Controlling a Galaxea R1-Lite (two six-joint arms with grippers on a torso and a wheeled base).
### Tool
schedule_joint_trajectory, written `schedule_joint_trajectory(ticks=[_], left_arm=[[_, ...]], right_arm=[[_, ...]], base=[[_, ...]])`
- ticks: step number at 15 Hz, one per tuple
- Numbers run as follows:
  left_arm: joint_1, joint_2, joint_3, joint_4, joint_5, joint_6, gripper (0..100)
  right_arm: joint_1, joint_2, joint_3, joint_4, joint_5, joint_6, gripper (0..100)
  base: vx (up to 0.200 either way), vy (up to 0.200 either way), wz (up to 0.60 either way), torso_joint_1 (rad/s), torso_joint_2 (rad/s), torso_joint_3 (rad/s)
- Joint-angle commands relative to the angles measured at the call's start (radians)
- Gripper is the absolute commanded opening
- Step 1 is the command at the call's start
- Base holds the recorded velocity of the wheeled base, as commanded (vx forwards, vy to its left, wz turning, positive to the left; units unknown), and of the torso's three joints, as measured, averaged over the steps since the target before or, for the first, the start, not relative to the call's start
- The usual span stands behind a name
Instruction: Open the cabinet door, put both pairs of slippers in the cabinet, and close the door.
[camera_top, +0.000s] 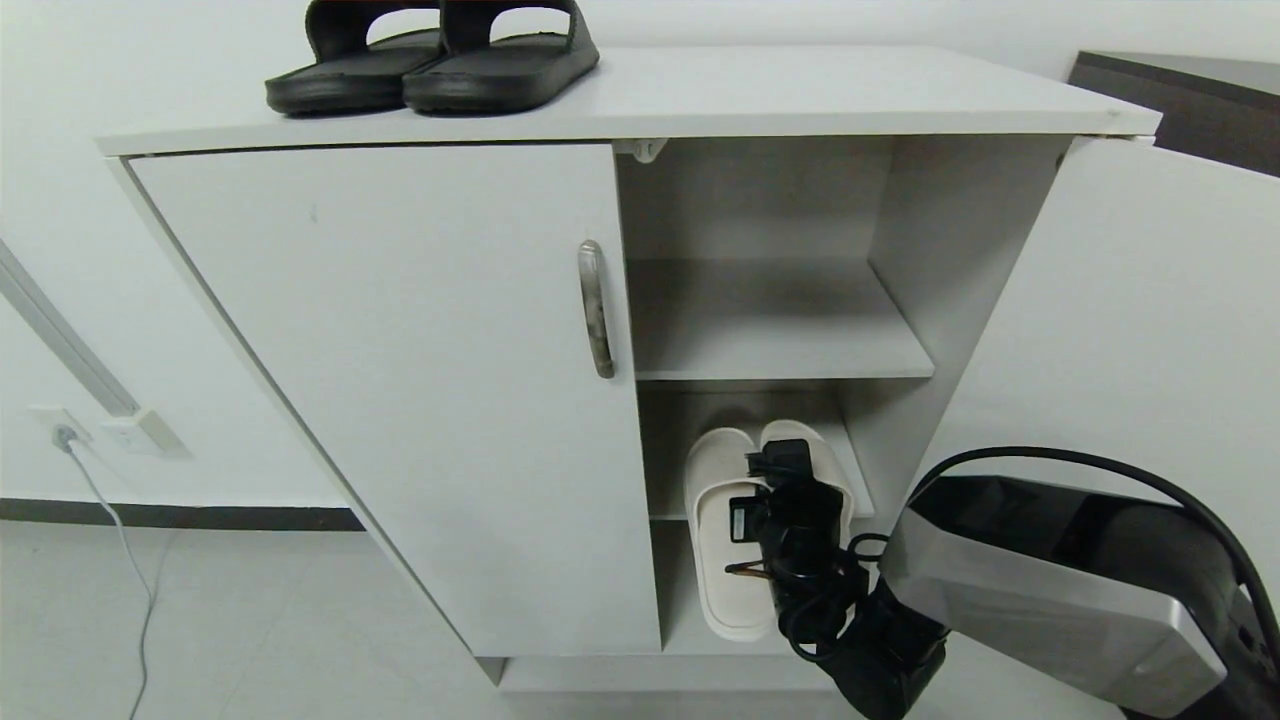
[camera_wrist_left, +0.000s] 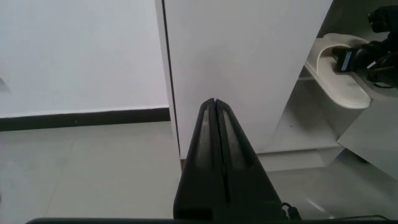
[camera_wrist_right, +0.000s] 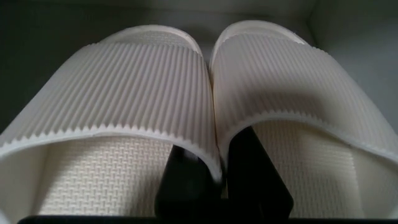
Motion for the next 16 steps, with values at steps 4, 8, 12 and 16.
schedule_joint_trajectory(ticks=[4, 8, 12, 16], left_arm=[[-0.001, 0.002, 0.000, 0.000, 0.000, 0.000, 0], [-0.001, 0.002, 0.000, 0.000, 0.000, -0.001, 0], [-0.001, 0.002, 0.000, 0.000, 0.000, -0.001, 0], [-0.001, 0.002, 0.000, 0.000, 0.000, -0.001, 0]], right_arm=[[-0.040, 0.005, -0.036, 0.014, 0.003, 0.001, 0], [-0.066, 0.016, -0.133, 0.127, 0.014, 0.001, 0], [-0.092, 0.058, -0.292, 0.242, 0.014, 0.001, 0], [-0.107, 0.096, -0.438, 0.339, 0.017, 0.001, 0]], base=[[0.000, 0.000, 0.00, 0.000, 0.00, 0.000], [0.000, 0.000, 0.00, 0.000, 0.00, 0.000], [0.000, 0.000, 0.00, 0.000, 0.00, 0.000], [0.000, 0.000, 0.00, 0.000, 0.00, 0.000]])
